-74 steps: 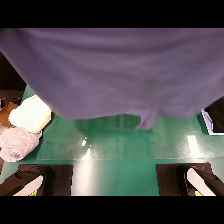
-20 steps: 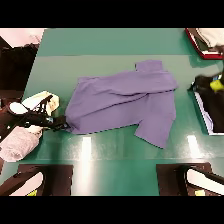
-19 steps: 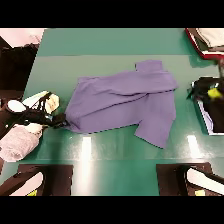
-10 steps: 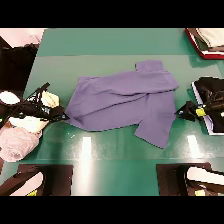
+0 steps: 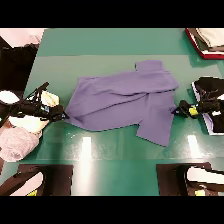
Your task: Fold the shirts.
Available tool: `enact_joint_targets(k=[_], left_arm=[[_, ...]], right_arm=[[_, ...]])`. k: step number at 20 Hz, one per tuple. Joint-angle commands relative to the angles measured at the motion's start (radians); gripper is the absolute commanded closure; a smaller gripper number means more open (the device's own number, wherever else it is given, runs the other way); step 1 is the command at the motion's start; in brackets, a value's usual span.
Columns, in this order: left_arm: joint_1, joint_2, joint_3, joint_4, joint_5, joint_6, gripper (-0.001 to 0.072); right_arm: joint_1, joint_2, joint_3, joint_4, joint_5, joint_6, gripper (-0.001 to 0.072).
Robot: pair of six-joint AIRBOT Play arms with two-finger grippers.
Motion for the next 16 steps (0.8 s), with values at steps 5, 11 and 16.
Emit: enact_joint_targets(k=[5,11,16], left_arm=[[0.000,0.097,0.436,0.006,0.058,-0.005,0.0685],[0.000,0.178,1.060,0.034,0.066,-0.001,0.0684],[0.000,0.179,1.447,0.030,0.039,-0.047,0.0684]], right_arm=[[0.019,0.303,0.316,0.050,-0.006,-0.005,0.0698],[0.015,0.534,0.780,0.096,-0.051,0.007,0.0699],[-0.061,0.643,1.039,0.048,-0.050,0.060,0.0699]])
